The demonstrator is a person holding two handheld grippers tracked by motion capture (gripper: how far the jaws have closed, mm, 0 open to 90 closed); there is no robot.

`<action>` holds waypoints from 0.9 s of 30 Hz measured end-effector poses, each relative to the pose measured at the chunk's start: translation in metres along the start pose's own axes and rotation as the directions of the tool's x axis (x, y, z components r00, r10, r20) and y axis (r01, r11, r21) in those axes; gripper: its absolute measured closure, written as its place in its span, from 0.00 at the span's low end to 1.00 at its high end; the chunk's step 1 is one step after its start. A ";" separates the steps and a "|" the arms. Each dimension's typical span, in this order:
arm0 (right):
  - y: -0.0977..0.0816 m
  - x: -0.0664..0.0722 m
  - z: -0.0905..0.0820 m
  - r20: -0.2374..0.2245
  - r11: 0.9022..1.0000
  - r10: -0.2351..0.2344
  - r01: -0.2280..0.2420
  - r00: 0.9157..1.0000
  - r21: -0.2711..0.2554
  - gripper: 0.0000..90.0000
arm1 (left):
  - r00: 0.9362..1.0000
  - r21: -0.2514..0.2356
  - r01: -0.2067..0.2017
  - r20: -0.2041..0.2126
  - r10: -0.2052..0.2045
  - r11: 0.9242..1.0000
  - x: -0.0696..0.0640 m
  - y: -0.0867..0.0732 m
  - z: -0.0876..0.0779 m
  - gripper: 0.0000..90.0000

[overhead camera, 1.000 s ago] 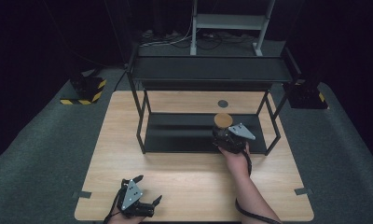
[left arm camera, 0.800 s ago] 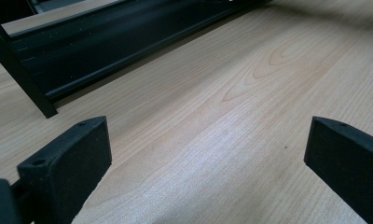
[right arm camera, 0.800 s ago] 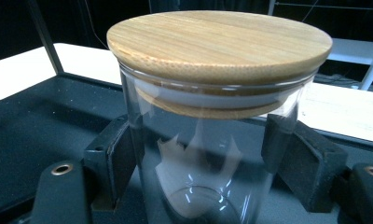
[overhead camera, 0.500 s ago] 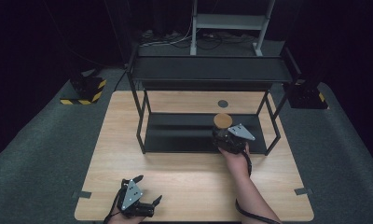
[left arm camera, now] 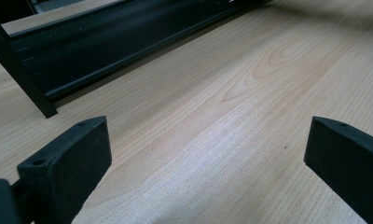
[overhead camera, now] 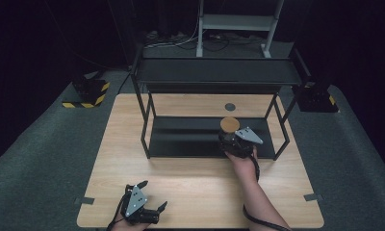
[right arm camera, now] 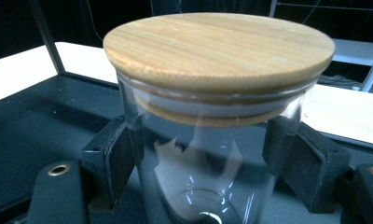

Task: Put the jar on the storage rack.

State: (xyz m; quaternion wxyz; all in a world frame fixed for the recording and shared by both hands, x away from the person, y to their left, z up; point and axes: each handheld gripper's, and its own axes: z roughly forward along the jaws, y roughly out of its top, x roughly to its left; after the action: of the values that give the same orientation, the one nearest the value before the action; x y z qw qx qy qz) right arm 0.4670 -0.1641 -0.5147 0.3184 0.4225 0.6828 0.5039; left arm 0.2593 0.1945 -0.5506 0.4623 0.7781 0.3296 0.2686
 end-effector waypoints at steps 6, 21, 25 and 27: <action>0.000 0.000 0.000 -0.002 1.000 -0.002 0.002 1.000 -0.002 0.25 | 1.000 0.000 -0.001 0.000 0.001 1.000 0.000 0.000 0.000 0.01; 0.004 0.000 -0.003 0.000 1.000 0.025 -0.025 1.000 -0.009 0.05 | 1.000 0.001 -0.002 -0.001 0.002 1.000 0.000 0.000 0.000 0.01; 0.005 0.001 -0.004 -0.008 1.000 0.018 -0.019 1.000 -0.014 0.02 | 1.000 0.001 -0.004 -0.001 0.004 1.000 0.000 0.000 0.000 0.01; 0.005 0.001 -0.004 -0.009 1.000 0.019 -0.019 1.000 -0.015 0.01 | 1.000 0.001 -0.004 -0.001 0.004 1.000 0.000 0.000 0.000 0.01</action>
State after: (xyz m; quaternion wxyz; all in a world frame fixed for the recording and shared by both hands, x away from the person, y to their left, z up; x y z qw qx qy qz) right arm 0.4641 -0.1643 -0.5085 0.3138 0.4241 0.6763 0.5140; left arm 0.2593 0.1942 -0.5506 0.4609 0.7791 0.3284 0.2698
